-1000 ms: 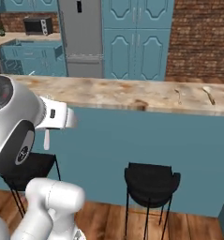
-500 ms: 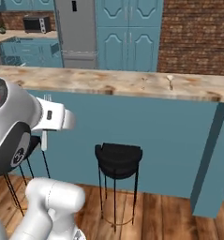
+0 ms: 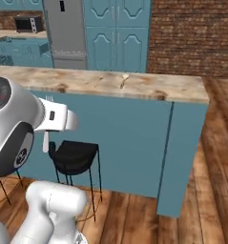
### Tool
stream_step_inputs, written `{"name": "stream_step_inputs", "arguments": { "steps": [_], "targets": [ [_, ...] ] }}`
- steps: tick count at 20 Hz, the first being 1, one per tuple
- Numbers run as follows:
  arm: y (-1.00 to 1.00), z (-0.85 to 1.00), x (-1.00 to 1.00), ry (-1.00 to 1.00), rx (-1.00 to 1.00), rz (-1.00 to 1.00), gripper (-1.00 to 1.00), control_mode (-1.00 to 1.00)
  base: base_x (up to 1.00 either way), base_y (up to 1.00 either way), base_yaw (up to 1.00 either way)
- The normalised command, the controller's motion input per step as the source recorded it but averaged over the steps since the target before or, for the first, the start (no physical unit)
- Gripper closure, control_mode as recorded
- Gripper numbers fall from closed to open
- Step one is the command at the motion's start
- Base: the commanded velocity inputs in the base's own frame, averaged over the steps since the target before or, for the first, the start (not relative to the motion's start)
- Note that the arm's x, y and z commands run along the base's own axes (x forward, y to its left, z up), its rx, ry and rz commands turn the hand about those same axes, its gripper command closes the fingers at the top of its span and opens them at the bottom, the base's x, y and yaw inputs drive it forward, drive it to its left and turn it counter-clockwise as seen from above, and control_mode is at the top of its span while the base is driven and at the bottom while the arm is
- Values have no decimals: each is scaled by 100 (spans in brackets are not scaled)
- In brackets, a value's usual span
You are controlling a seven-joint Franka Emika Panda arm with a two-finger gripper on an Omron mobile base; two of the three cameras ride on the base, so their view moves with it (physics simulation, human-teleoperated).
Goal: Pick up the metallic utensils from the counter and place them in the open drawer. Make sure not to pick up any wooden utensils.
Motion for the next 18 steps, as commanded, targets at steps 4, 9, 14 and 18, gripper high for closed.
{"name": "stream_step_inputs", "arguments": {
  "steps": [4,9,14,18],
  "targets": [
    [0,0,0,0,0,0,100,100,0,-100,0],
    [0,0,0,0,0,0,100,100,0,-100,0],
    [0,0,0,0,0,0,100,100,6,-98,0],
    [0,0,0,0,0,0,100,100,41,-87,15]
  ]
}}
